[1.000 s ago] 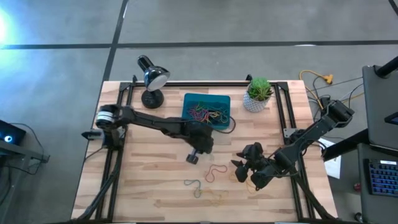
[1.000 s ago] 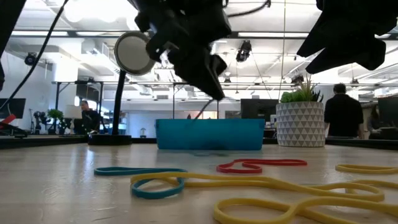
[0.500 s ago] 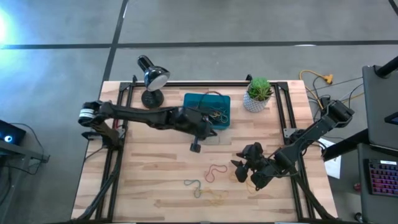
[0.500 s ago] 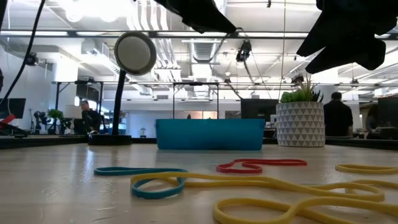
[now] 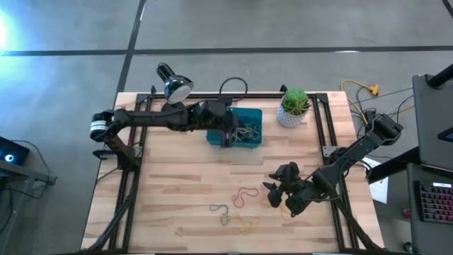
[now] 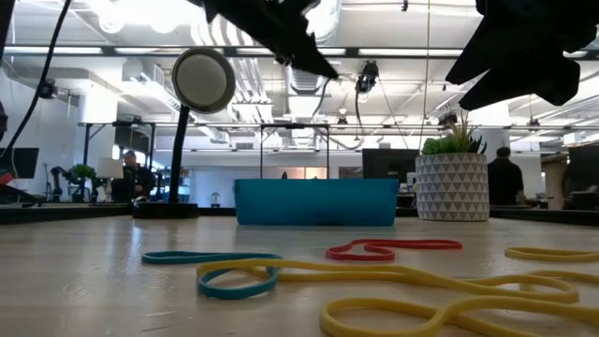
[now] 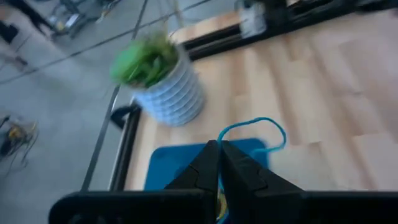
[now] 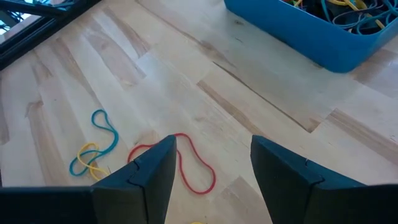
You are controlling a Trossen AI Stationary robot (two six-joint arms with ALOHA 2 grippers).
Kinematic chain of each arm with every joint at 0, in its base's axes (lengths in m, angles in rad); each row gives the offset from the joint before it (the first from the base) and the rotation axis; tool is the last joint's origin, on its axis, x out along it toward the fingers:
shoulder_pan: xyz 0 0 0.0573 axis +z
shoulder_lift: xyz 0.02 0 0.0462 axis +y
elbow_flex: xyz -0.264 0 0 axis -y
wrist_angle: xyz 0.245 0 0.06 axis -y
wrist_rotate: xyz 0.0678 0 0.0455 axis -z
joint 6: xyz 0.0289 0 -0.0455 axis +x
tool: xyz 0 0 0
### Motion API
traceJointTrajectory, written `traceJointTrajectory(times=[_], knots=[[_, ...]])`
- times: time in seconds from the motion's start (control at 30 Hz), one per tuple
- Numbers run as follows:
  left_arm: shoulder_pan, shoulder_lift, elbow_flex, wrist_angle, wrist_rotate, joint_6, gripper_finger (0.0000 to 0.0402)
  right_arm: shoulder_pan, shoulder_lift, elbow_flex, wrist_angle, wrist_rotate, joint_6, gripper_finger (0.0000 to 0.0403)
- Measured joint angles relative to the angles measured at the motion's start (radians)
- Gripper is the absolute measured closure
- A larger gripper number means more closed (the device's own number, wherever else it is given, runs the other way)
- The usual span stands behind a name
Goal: Pick and place rubber bands into bin
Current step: Put the top blue rubber band into the blue bin
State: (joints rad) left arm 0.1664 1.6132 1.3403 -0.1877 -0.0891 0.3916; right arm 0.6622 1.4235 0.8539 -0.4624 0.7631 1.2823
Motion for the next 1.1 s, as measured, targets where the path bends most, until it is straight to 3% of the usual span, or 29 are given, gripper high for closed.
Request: traceJointTrajectory(times=[0.4,0.7,1.1], knots=[[0.135,0.092,-0.008,0.002,0.004,-0.009,0.0401,0.000,0.000,0.000,0.002,0.026,0.000,0.0209],[0.141,0.179,-0.008,0.013,0.010,-0.020,0.0401,0.000,0.000,-0.004,0.003,0.026,0.005,0.0209],[0.141,0.186,-0.005,0.050,0.003,-0.023,0.0401,0.000,0.000,-0.005,0.005,0.026,0.009,0.0209]])
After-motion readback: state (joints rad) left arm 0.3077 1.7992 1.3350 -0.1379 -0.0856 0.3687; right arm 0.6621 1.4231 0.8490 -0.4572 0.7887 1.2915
